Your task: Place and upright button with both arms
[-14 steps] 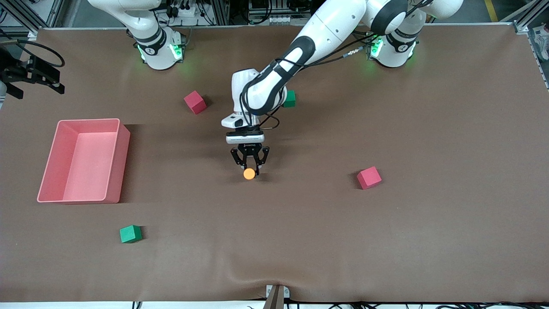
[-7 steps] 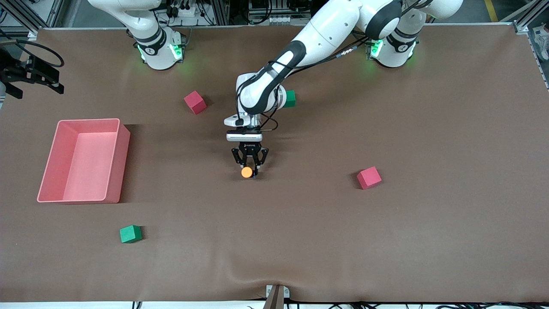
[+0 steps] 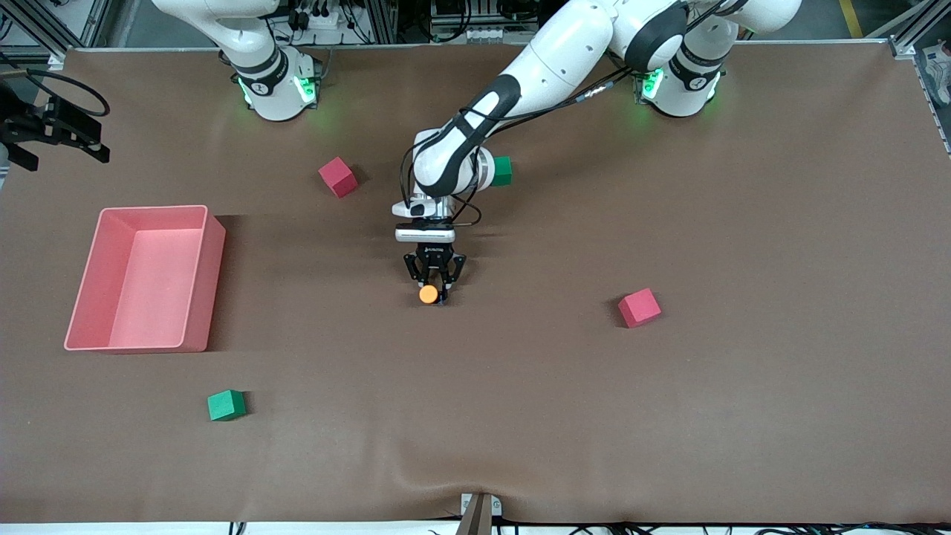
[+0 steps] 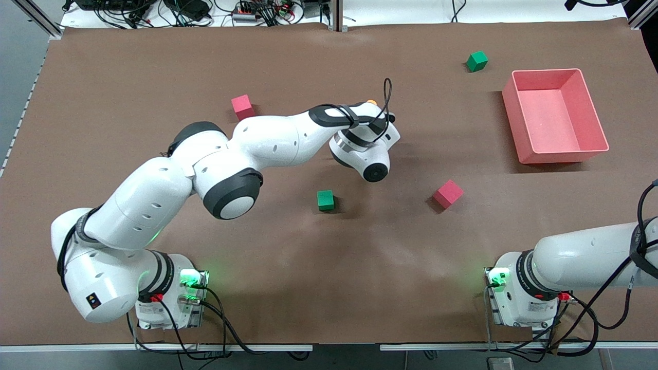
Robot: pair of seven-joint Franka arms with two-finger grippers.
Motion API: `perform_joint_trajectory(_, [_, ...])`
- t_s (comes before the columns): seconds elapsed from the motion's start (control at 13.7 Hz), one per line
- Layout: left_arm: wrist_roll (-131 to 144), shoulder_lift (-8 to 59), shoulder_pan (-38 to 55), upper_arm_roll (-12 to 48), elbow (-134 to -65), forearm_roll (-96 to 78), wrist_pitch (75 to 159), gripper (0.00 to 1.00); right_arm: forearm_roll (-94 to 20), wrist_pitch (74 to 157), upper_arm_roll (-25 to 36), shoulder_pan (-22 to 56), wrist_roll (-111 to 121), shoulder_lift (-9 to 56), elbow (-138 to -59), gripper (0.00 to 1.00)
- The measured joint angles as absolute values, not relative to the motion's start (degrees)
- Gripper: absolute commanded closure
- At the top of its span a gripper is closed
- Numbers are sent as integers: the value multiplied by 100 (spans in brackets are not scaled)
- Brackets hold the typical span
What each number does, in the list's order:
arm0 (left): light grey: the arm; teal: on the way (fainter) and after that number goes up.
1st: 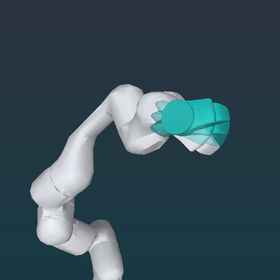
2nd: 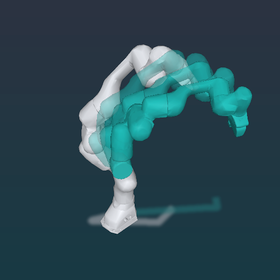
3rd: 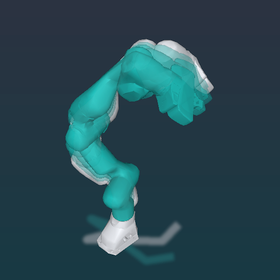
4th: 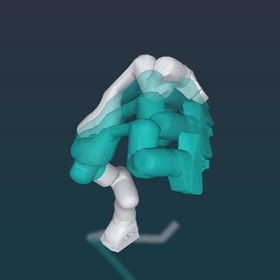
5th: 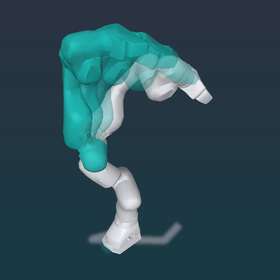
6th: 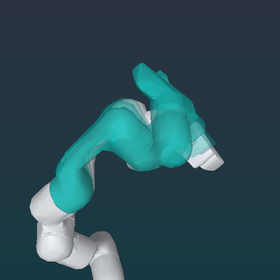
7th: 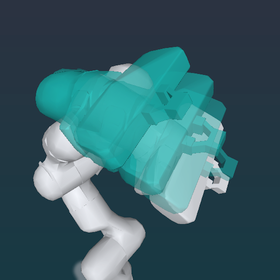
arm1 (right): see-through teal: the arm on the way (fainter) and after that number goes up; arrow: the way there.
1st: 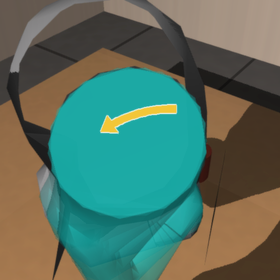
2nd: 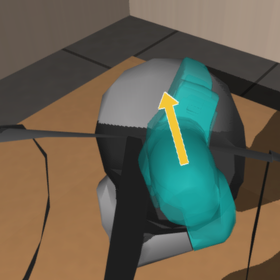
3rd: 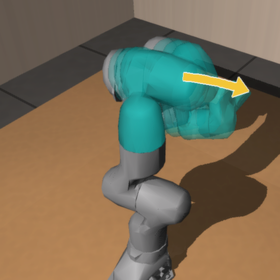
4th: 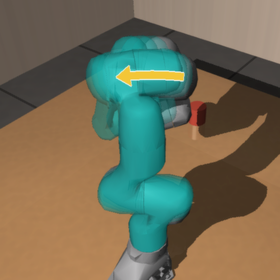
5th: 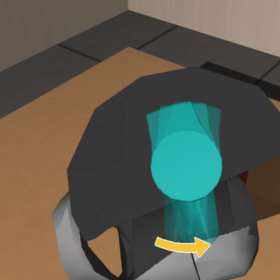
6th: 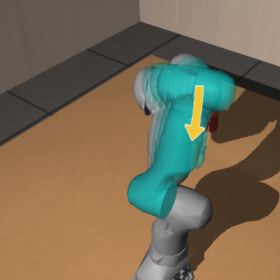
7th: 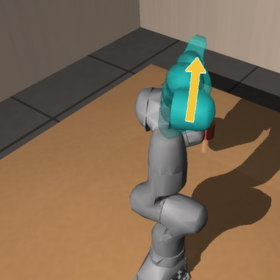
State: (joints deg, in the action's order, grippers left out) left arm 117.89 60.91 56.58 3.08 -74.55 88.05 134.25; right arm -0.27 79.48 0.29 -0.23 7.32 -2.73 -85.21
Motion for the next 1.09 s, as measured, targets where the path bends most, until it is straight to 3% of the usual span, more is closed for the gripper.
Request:
perform_joint_trajectory(0.51, [11923, 6061, 5711, 412, -7355, 8471, 13432, 0, -27, 7947, 43, -23, 732, -270, -8521, 0])
perform_joint_trajectory(1.09, [11883, 5569, 5876, 979, -7300, 6004, 13103, 0, -27, 7946, 45, -24, 732, -267, -8521, 0])
